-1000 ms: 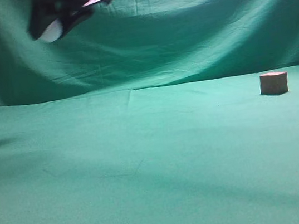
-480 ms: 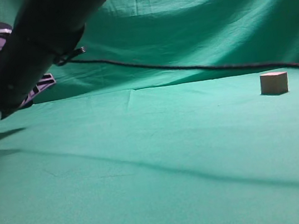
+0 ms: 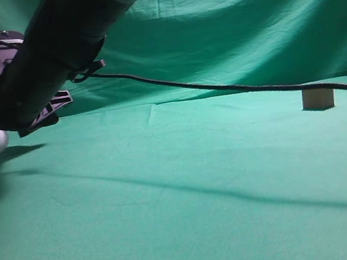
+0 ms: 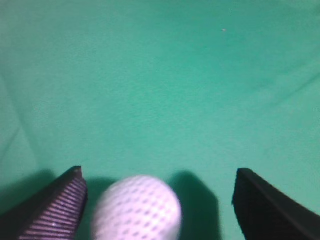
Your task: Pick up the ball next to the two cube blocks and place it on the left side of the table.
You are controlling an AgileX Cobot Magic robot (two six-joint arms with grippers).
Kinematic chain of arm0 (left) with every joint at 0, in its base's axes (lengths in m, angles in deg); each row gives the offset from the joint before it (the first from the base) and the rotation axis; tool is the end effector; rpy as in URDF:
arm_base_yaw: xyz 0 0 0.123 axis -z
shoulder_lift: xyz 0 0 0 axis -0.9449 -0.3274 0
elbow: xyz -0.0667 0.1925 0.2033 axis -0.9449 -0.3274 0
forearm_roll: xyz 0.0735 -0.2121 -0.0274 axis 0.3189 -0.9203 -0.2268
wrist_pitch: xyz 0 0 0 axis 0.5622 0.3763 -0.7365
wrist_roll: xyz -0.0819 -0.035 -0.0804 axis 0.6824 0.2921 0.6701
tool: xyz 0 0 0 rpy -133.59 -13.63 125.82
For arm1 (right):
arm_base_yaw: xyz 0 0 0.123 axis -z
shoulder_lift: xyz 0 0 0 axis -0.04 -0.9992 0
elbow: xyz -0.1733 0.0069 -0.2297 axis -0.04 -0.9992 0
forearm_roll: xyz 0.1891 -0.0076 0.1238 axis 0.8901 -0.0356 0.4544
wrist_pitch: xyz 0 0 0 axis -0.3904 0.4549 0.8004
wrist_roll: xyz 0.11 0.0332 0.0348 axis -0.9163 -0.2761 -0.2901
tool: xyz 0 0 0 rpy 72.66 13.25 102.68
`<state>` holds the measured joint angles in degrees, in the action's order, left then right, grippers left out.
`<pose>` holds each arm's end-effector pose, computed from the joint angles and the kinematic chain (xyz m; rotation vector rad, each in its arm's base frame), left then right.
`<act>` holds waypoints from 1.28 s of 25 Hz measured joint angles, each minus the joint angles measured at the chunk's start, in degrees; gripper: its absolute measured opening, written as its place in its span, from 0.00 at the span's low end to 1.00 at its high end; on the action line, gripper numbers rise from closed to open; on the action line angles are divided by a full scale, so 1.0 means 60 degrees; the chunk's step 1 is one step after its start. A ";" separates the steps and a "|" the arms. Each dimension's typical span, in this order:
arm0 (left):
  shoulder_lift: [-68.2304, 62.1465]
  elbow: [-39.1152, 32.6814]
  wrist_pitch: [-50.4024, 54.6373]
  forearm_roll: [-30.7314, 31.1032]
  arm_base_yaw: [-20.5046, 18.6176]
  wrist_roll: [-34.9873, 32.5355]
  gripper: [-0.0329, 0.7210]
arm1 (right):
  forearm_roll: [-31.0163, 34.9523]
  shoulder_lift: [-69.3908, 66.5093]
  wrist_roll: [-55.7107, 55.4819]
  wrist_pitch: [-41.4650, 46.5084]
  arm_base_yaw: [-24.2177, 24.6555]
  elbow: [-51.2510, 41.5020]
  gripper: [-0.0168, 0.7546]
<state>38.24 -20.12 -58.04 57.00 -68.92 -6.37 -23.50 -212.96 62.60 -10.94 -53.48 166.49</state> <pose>0.0519 0.0039 0.1692 0.0369 1.8331 0.0489 0.3644 0.4734 0.1159 -1.0157 1.8292 0.6273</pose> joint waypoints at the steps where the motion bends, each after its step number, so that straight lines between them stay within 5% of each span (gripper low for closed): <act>1: 0.0000 0.0000 0.0000 0.0000 0.0000 0.0000 0.04 | 0.0000 0.0021 0.0000 0.0073 0.0041 0.0000 0.73; 7: 0.0000 0.0000 0.0000 0.0000 0.0000 0.0000 0.04 | -0.0108 0.1386 0.0000 0.1707 0.0403 0.0000 0.73; 11: 0.0000 0.0000 0.0000 0.0000 0.0000 0.0000 0.04 | -0.0388 0.3165 -0.0649 0.4675 0.0779 0.0021 0.23; 15: 0.0000 0.0000 0.0000 0.0000 0.0000 0.0000 0.04 | -0.2231 0.4612 -0.3308 0.7713 0.0959 0.0079 0.02; 21: 0.0000 0.0000 0.0000 0.0000 0.0000 0.0000 0.04 | -0.4925 0.6468 -0.5839 1.0352 0.0972 0.0079 0.02; 32: 0.0000 0.0000 0.0000 0.0000 0.0000 0.0000 0.04 | -0.5617 0.9761 -0.6330 1.0575 0.0995 -0.1266 0.02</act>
<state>38.24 -20.12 -58.04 57.00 -68.92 -6.37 -57.20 -154.39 24.62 52.51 -47.51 158.90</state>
